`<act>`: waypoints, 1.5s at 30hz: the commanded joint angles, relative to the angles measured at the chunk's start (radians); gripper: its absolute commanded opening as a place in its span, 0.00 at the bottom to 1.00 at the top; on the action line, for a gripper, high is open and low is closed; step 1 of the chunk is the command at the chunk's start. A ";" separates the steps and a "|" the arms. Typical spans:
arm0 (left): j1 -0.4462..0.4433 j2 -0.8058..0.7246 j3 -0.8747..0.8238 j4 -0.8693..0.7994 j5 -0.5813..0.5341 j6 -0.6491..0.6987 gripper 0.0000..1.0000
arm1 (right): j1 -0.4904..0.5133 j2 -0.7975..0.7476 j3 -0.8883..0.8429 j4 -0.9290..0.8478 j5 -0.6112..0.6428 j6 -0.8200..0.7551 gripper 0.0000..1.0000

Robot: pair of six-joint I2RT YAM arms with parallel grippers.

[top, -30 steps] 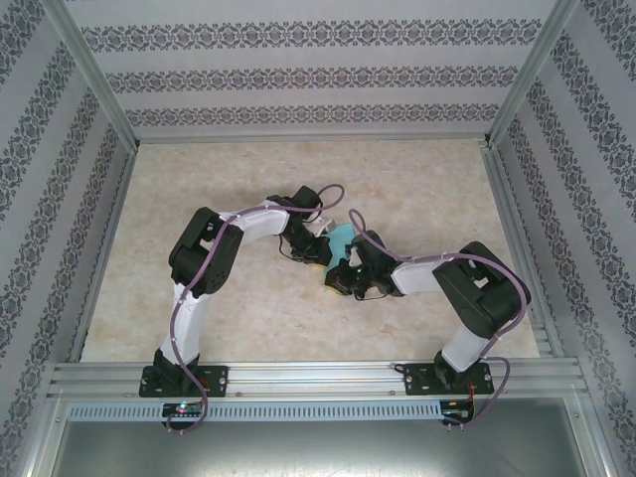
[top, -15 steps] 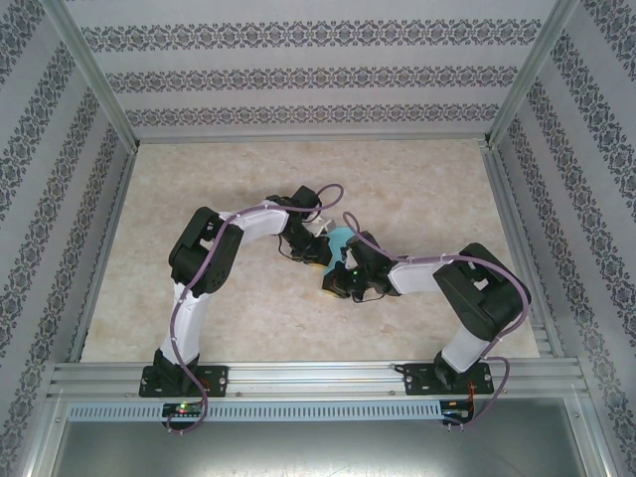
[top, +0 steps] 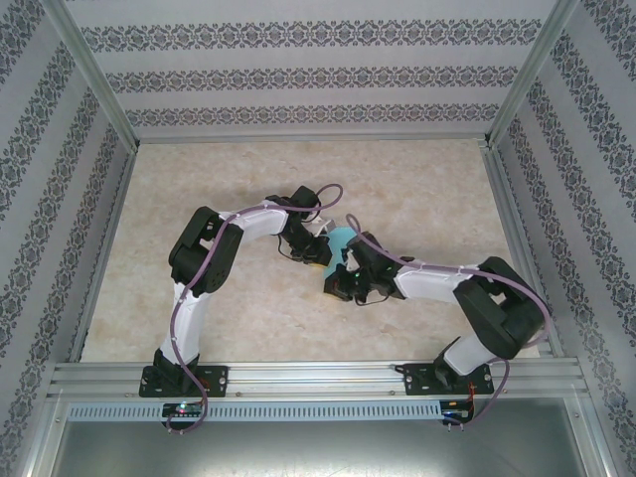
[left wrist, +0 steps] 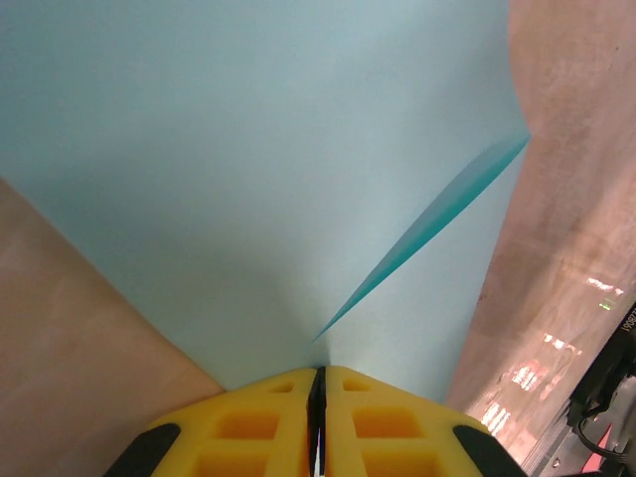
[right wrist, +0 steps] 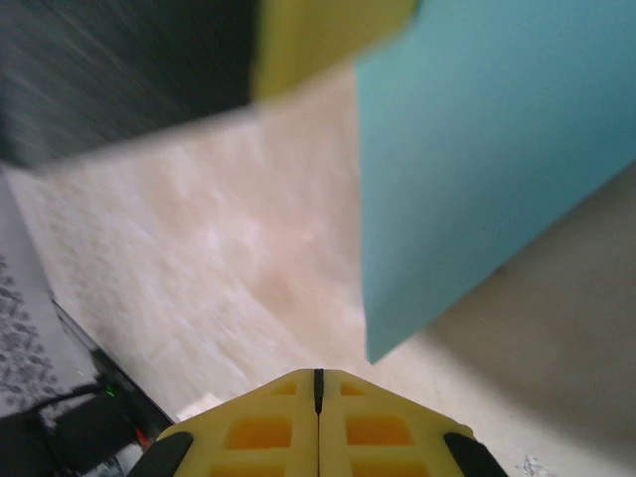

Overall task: Fold a paper plane with a square sheet of paper (pick it up from the middle)
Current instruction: Third fold the triangle at the center of the table.

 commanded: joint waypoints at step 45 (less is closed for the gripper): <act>0.000 0.069 -0.061 -0.035 -0.152 0.010 0.13 | -0.310 0.152 0.166 -0.148 0.037 -0.154 0.36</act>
